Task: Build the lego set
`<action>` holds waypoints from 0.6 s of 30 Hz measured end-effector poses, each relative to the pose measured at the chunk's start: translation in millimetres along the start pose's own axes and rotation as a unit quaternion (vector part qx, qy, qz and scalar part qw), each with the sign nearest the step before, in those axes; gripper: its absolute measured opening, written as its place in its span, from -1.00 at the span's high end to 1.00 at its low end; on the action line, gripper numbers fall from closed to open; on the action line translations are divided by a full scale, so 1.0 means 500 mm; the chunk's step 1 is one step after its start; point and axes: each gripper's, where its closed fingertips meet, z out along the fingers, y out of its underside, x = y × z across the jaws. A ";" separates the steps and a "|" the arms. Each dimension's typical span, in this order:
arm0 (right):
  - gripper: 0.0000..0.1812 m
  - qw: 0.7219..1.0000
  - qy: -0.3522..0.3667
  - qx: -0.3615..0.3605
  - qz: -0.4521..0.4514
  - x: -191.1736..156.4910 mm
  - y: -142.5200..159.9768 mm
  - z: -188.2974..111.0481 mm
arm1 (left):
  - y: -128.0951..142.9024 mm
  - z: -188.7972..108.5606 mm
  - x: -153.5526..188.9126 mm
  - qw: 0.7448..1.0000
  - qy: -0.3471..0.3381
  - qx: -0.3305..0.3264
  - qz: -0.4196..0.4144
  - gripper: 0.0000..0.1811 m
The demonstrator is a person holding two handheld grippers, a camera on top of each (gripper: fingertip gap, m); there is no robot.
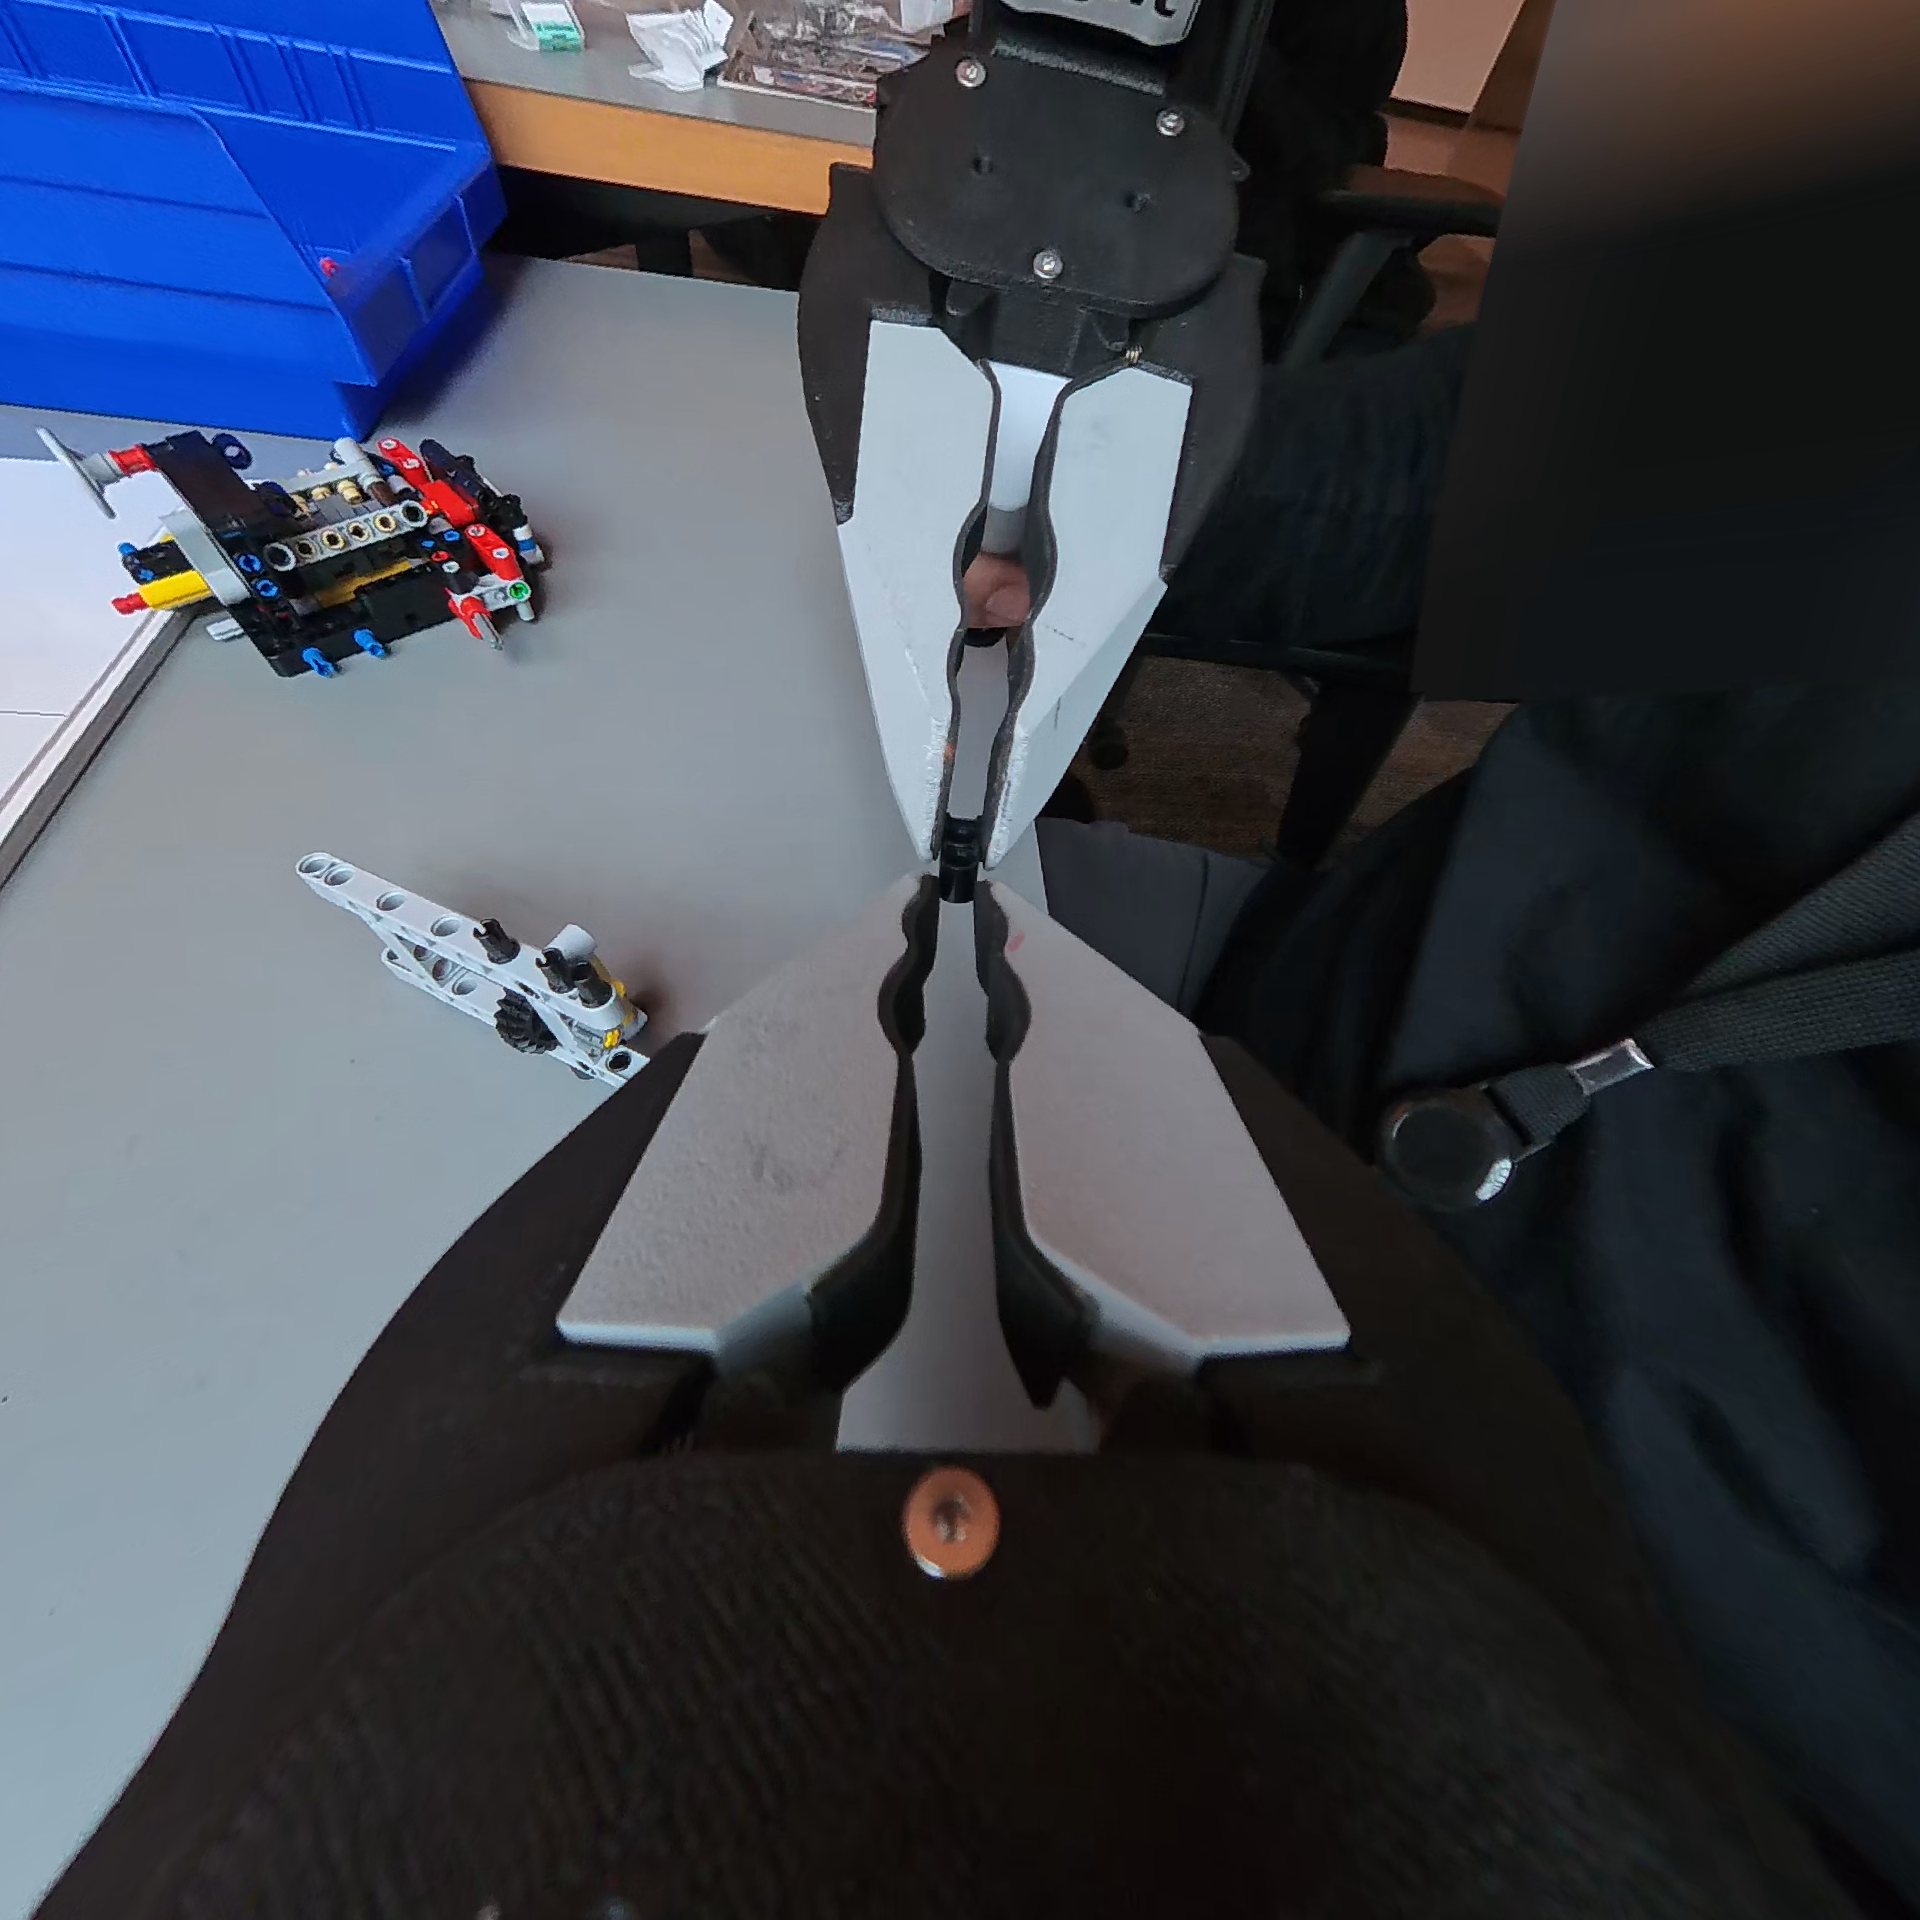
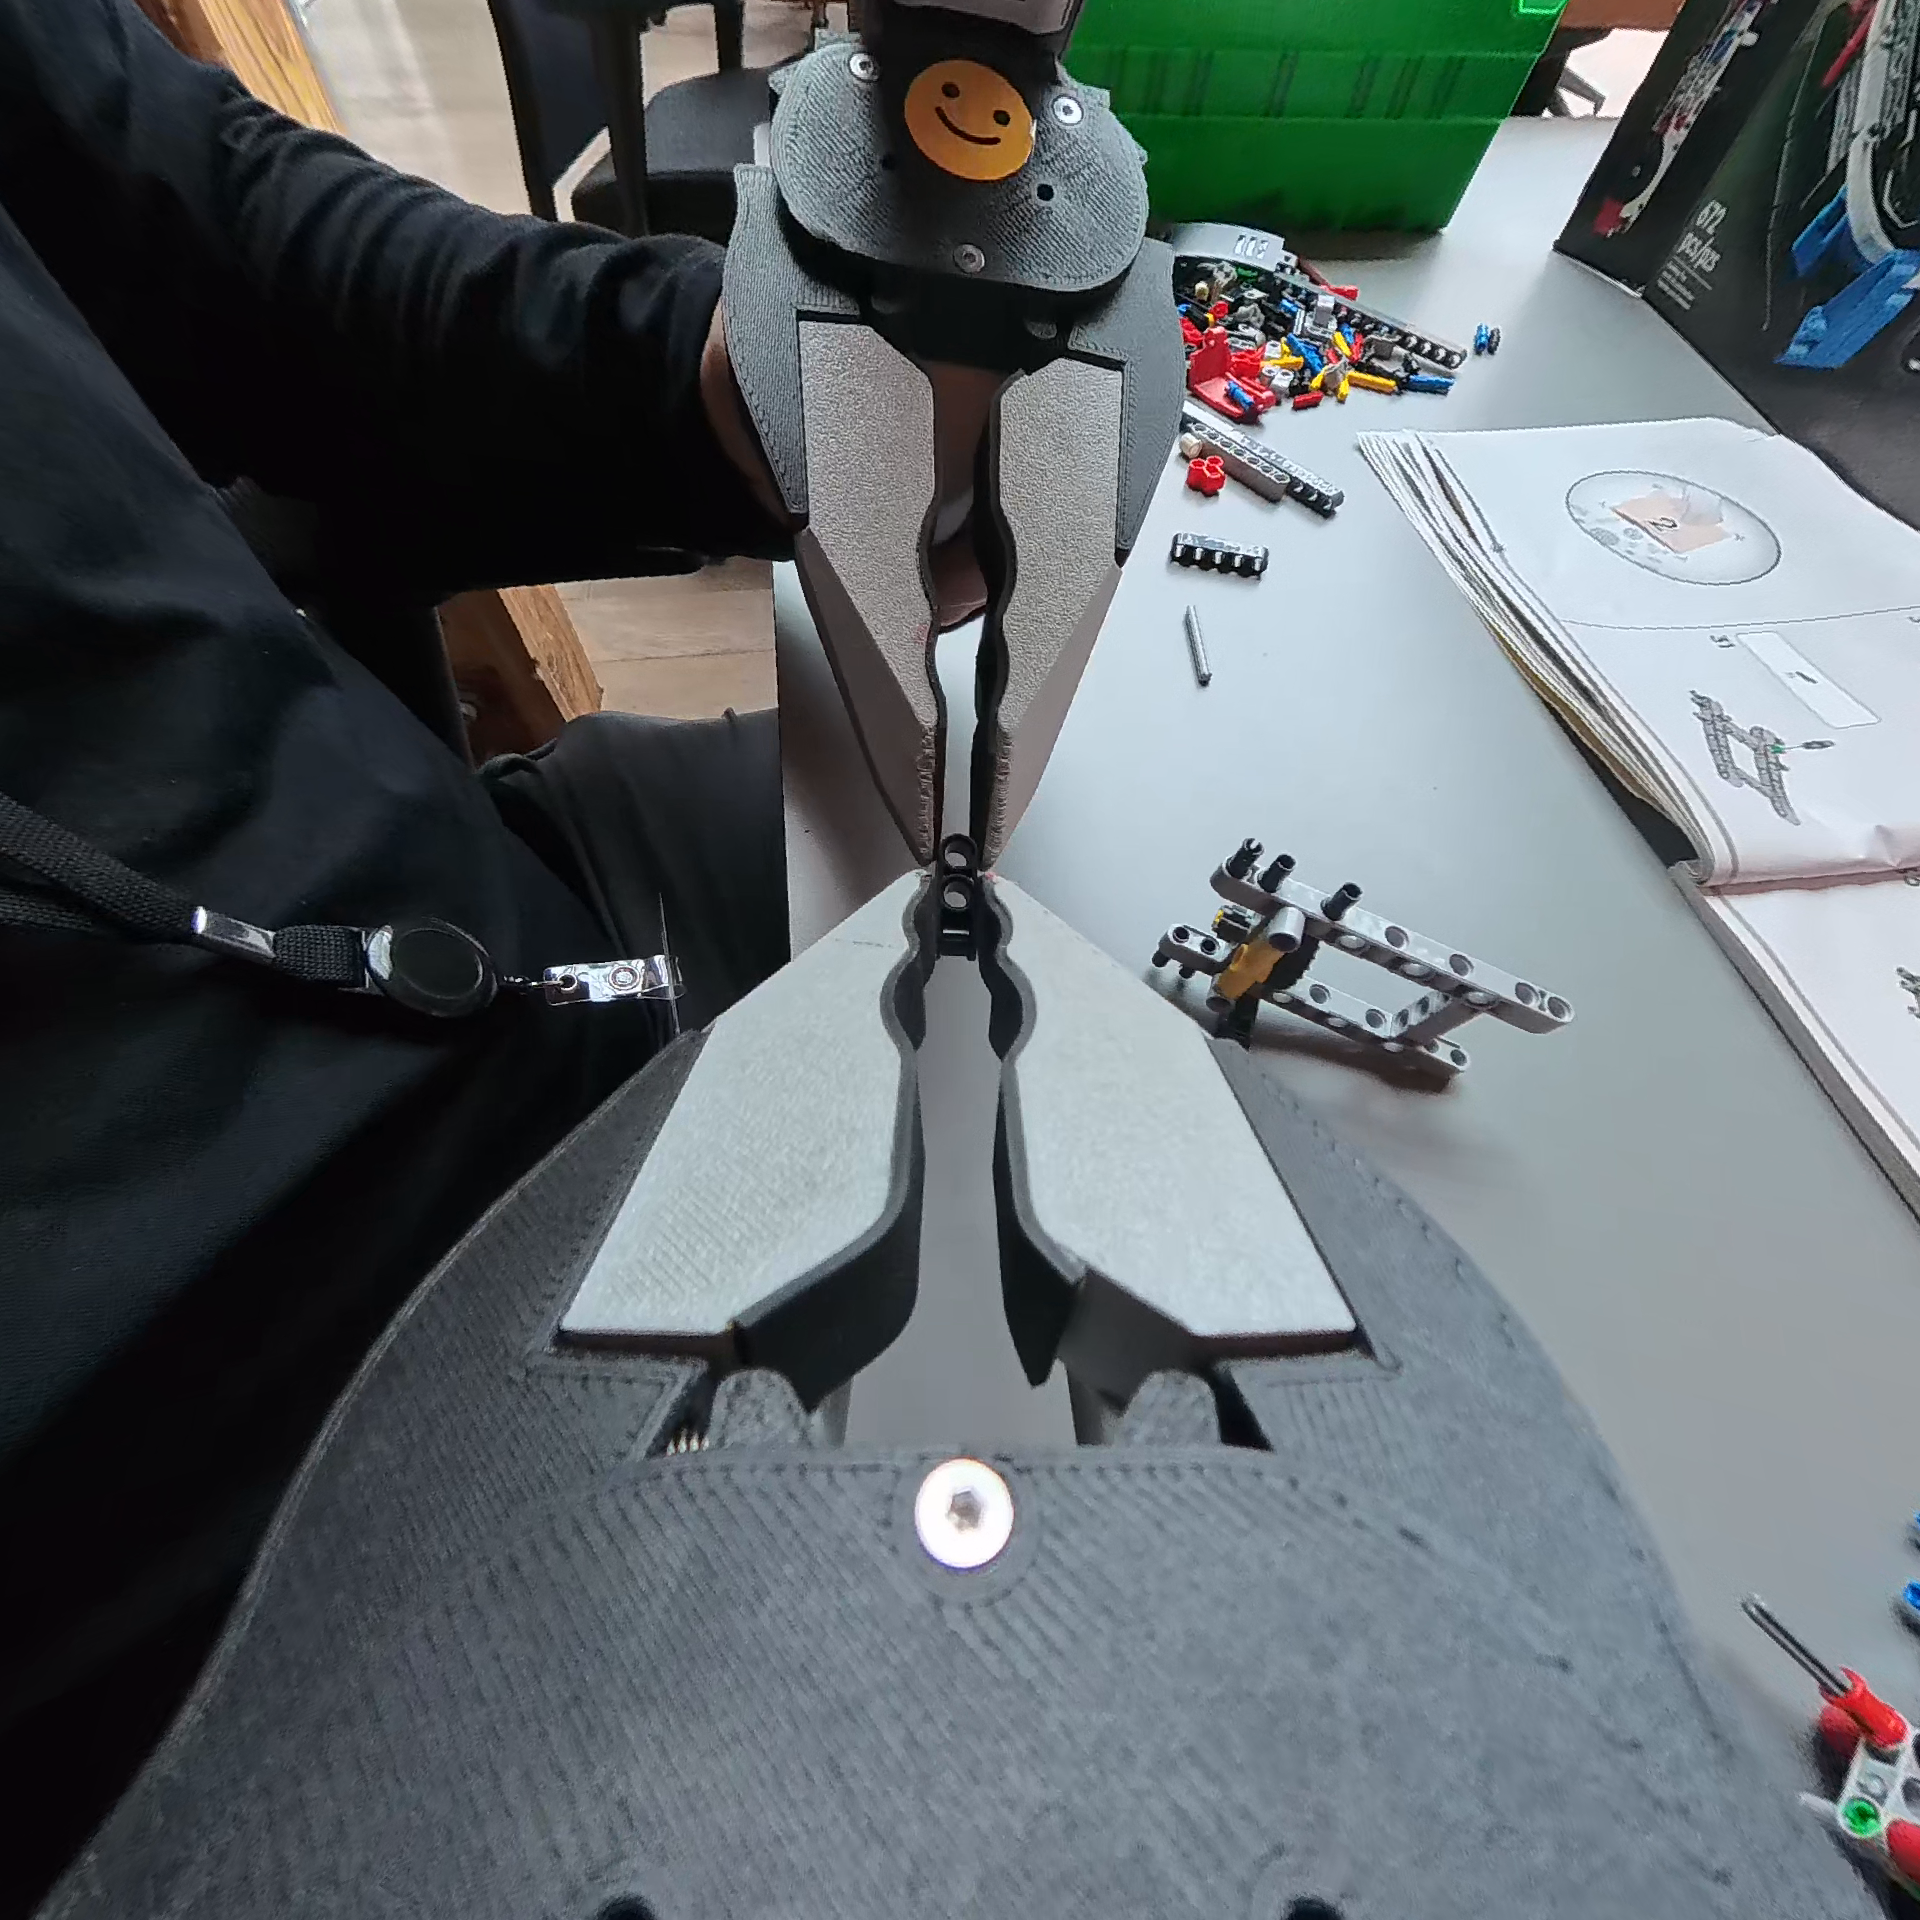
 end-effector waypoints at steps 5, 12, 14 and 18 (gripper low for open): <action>0.96 1.000 -0.002 0.002 0.004 0.001 -0.001 -0.002 | -0.002 0.000 0.004 1.000 0.009 0.003 -0.008 0.92; 0.96 1.000 -0.004 0.002 -0.002 -0.003 0.000 -0.003 | -0.001 0.003 0.004 1.000 0.009 0.000 -0.010 0.96; 0.96 1.000 -0.006 0.004 0.000 -0.003 0.000 -0.003 | -0.001 0.003 0.004 1.000 0.009 -0.001 -0.010 0.96; 0.96 1.000 0.001 -0.009 -0.016 -0.003 0.005 -0.001 | 0.004 0.005 0.003 1.000 0.010 -0.012 -0.010 0.96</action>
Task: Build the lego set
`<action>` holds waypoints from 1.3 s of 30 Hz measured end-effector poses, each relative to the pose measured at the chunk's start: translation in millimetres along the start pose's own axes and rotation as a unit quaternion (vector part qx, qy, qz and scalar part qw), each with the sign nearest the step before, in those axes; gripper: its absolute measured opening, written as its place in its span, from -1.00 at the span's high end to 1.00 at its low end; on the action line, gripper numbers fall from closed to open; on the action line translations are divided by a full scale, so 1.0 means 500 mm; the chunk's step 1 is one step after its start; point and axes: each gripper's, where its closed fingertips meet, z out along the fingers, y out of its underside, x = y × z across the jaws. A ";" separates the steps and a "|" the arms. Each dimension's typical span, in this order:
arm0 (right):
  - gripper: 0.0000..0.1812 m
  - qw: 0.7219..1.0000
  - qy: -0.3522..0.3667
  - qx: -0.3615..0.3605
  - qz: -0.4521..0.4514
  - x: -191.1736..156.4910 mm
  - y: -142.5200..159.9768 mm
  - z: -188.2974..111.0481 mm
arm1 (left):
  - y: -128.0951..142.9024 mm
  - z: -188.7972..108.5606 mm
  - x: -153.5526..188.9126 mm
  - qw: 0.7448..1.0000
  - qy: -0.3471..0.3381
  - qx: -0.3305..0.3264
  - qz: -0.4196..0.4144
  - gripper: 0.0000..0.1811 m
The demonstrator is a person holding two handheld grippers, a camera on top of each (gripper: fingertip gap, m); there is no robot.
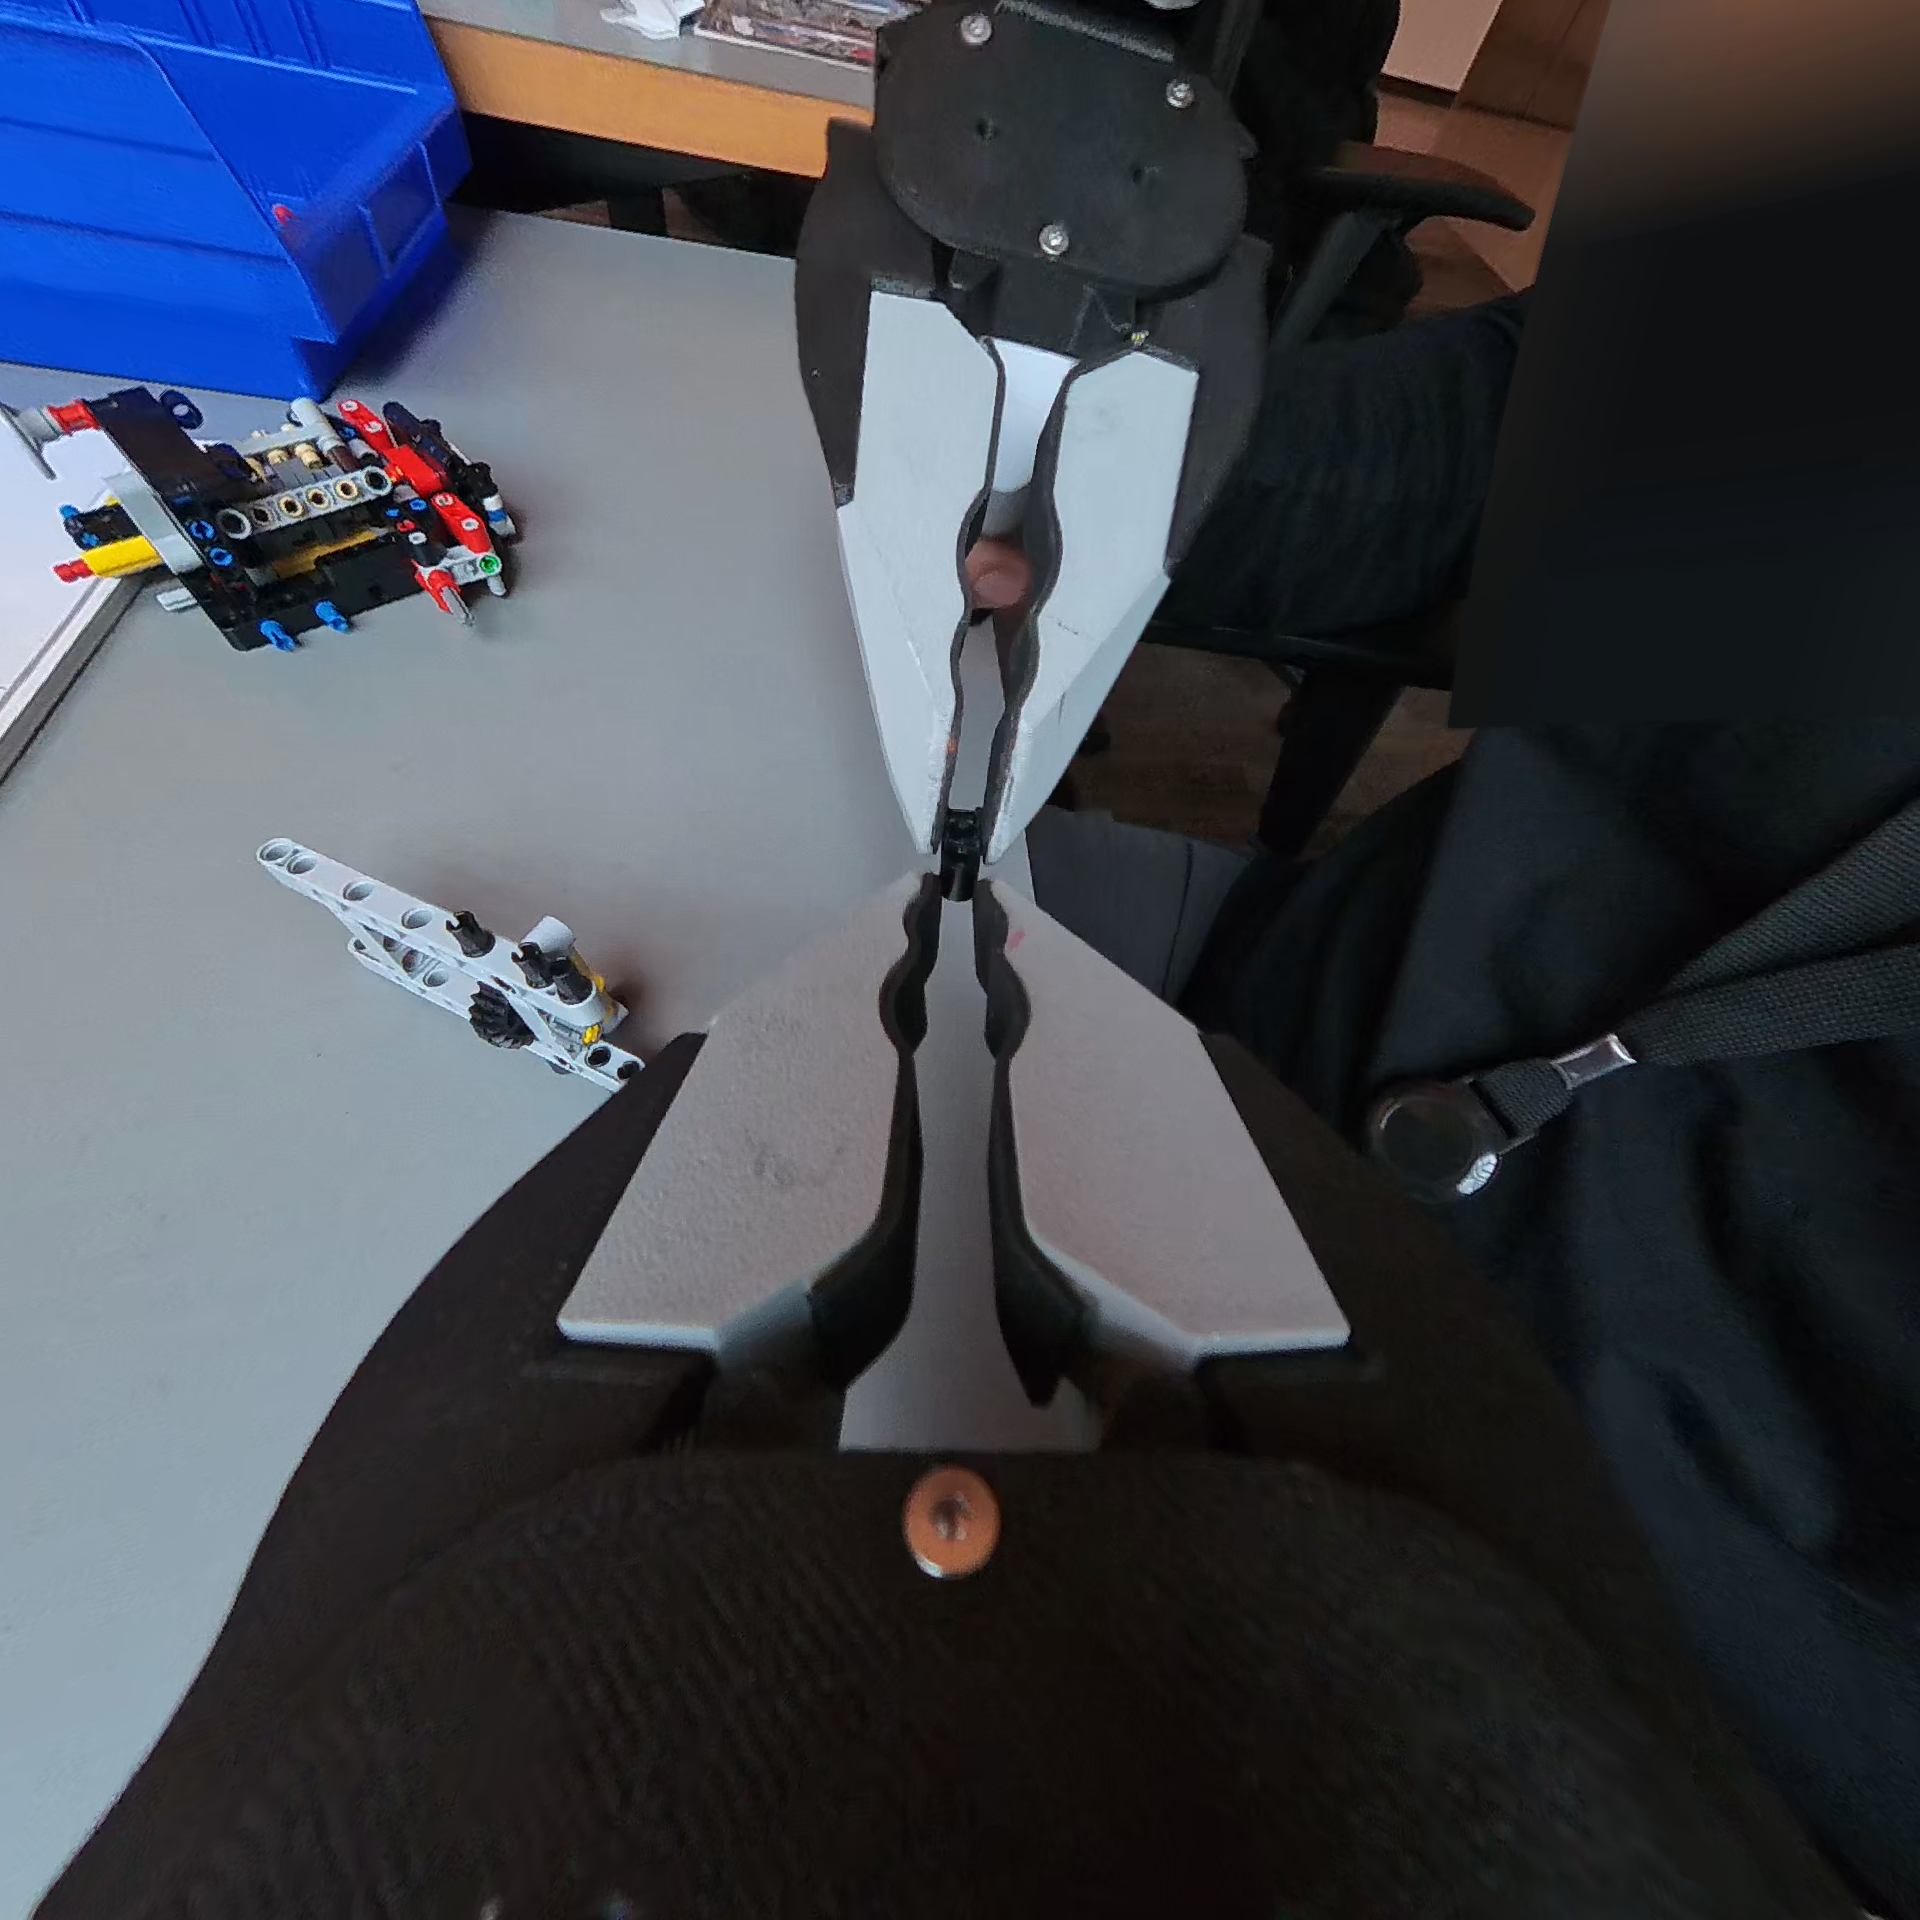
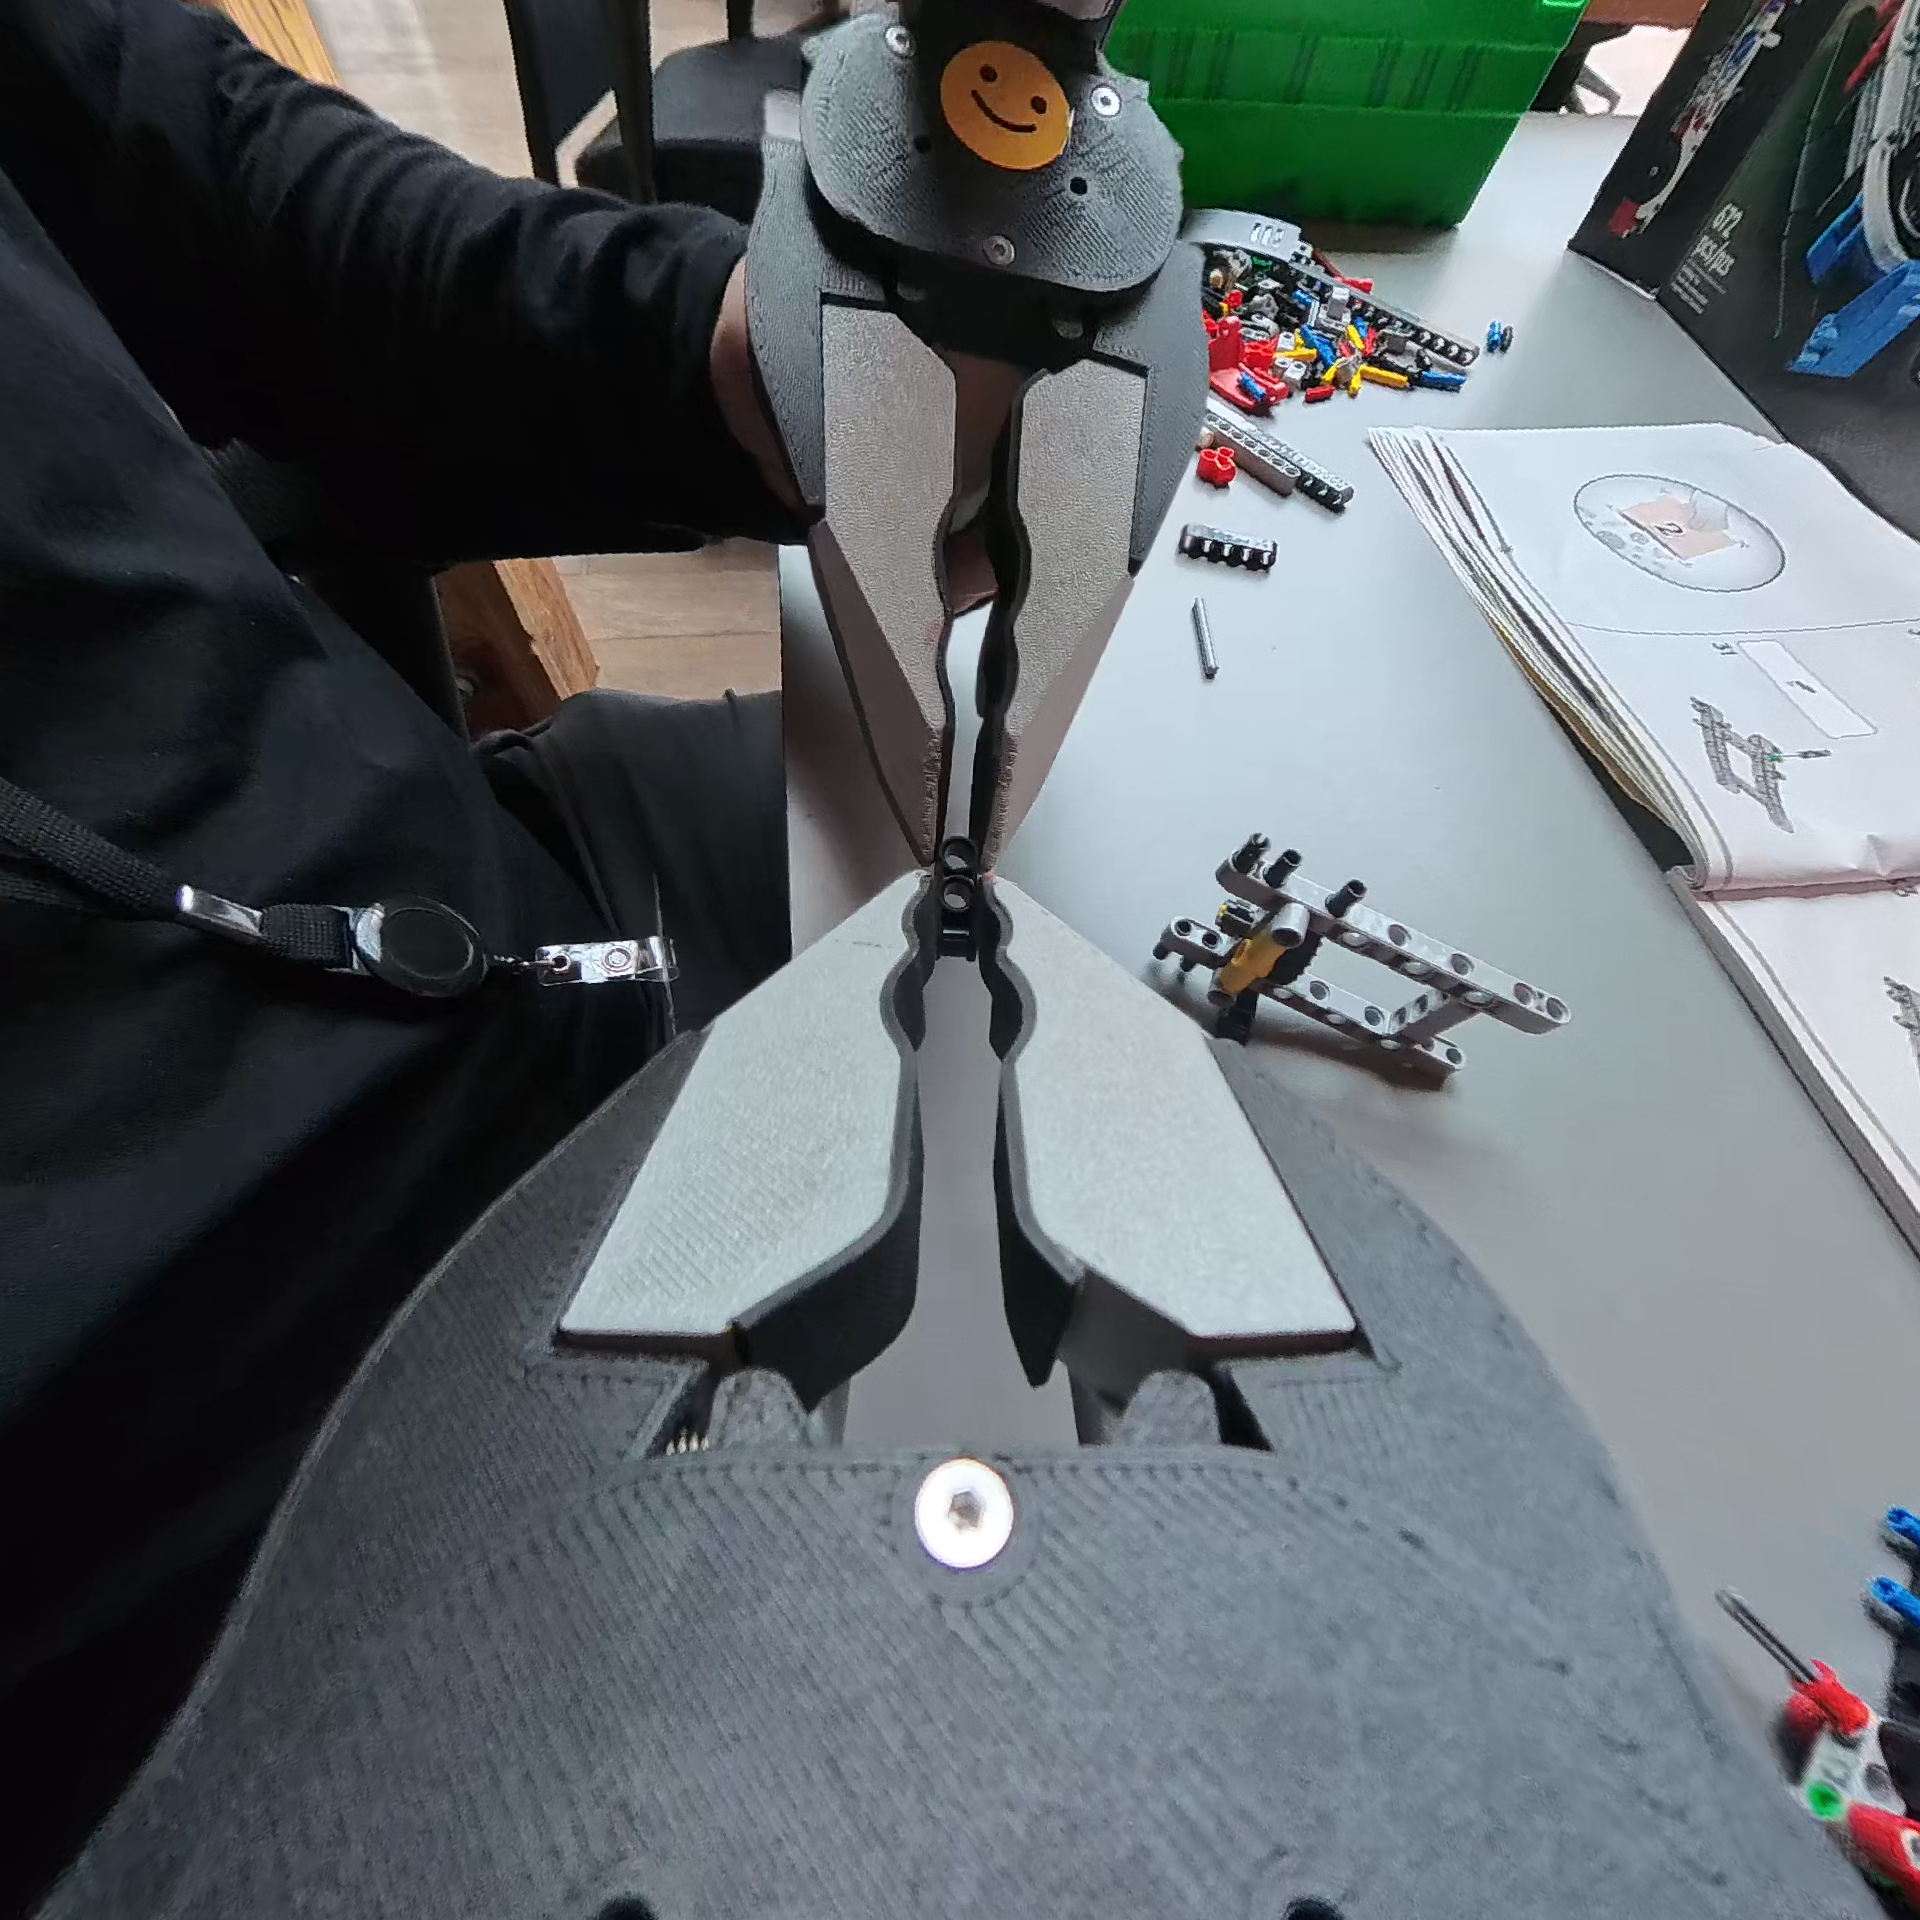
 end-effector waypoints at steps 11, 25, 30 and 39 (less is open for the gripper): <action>0.95 1.000 -0.001 0.004 -0.010 -0.004 -0.003 0.002 | 0.003 -0.002 0.004 1.000 0.009 -0.002 0.000 0.96; 0.96 1.000 -0.004 0.004 0.010 -0.001 0.001 0.007 | 0.006 0.001 0.002 1.000 0.004 -0.005 0.002 0.97; 0.96 0.999 0.011 0.005 0.047 0.022 0.002 0.000 | 0.001 -0.007 -0.013 1.000 -0.007 0.008 -0.017 0.86; 0.96 0.987 0.079 -0.073 0.117 0.148 0.008 -0.022 | 0.053 -0.027 -0.171 0.971 -0.227 -0.079 -0.014 0.58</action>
